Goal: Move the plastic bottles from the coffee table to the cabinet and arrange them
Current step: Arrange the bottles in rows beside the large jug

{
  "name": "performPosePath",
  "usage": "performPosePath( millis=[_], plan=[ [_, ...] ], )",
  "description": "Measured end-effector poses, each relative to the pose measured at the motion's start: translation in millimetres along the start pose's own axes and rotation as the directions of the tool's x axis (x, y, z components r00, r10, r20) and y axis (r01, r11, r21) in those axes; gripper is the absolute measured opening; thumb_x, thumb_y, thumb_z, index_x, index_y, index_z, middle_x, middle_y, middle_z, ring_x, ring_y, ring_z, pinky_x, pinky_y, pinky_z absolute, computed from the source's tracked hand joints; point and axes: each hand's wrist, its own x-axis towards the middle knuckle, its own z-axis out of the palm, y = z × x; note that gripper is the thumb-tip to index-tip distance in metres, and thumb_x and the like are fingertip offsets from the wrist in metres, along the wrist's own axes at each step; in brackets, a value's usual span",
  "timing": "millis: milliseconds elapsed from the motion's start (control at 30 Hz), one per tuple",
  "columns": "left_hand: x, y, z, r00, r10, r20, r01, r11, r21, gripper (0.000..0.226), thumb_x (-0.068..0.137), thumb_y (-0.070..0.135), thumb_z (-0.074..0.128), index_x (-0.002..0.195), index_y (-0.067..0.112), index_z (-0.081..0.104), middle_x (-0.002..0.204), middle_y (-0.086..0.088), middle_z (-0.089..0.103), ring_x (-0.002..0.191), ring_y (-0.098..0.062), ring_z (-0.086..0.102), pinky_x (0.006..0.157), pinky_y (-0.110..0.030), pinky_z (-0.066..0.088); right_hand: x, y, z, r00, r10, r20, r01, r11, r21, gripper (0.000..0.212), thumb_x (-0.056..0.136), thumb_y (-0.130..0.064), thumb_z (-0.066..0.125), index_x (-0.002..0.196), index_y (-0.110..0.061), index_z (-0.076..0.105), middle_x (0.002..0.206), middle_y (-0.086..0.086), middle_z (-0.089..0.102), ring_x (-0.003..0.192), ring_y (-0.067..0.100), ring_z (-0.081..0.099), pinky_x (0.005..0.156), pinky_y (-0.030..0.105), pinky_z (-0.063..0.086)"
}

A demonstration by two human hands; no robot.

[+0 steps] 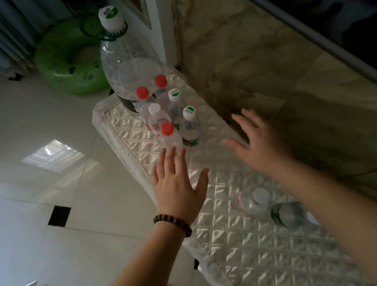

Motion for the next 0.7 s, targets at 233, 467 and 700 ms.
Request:
performPosePath(
  millis=[233, 467, 700],
  plan=[
    [-42.2, 61.6, 21.3, 0.922, 0.195, 0.335, -0.208, 0.978, 0.004, 0.093, 0.076, 0.081, 0.033, 0.149, 0.027, 0.012, 0.157, 0.002, 0.020, 0.146, -0.020, 0.008, 0.118, -0.045, 0.009, -109.2, 74.3, -34.7, 0.987, 0.134, -0.084, -0.130, 0.990, 0.052, 0.078, 0.081, -0.068, 0.034, 0.142, -0.020, 0.040, 0.156, 0.005, 0.027, 0.145, 0.024, 0.019, 0.113, 0.049, 0.029],
    [-50.7, 69.2, 80.3, 0.870, 0.112, 0.480, -0.138, 0.990, 0.019, 0.100, 0.070, 0.067, 0.065, 0.147, 0.028, 0.015, 0.149, 0.003, 0.035, 0.139, -0.019, 0.028, 0.115, -0.045, 0.020, -181.6, 135.8, -8.9, 0.962, 0.272, -0.019, -0.269, 0.958, 0.096, 0.089, 0.073, -0.078, 0.038, 0.144, -0.024, 0.035, 0.157, -0.001, 0.022, 0.143, 0.022, 0.025, 0.108, 0.049, 0.036],
    [-50.1, 68.4, 86.0, 0.910, 0.113, 0.399, -0.094, 0.993, -0.067, 0.063, 0.073, 0.051, 0.072, 0.121, 0.024, 0.042, 0.117, 0.002, 0.061, 0.113, -0.021, 0.055, 0.100, -0.039, 0.034, -197.7, 140.2, 21.4, 0.953, 0.302, 0.012, -0.301, 0.941, 0.156, 0.085, 0.077, -0.056, 0.064, 0.147, -0.022, 0.029, 0.158, 0.002, 0.019, 0.146, 0.020, 0.014, 0.116, 0.043, 0.025]
  ],
)
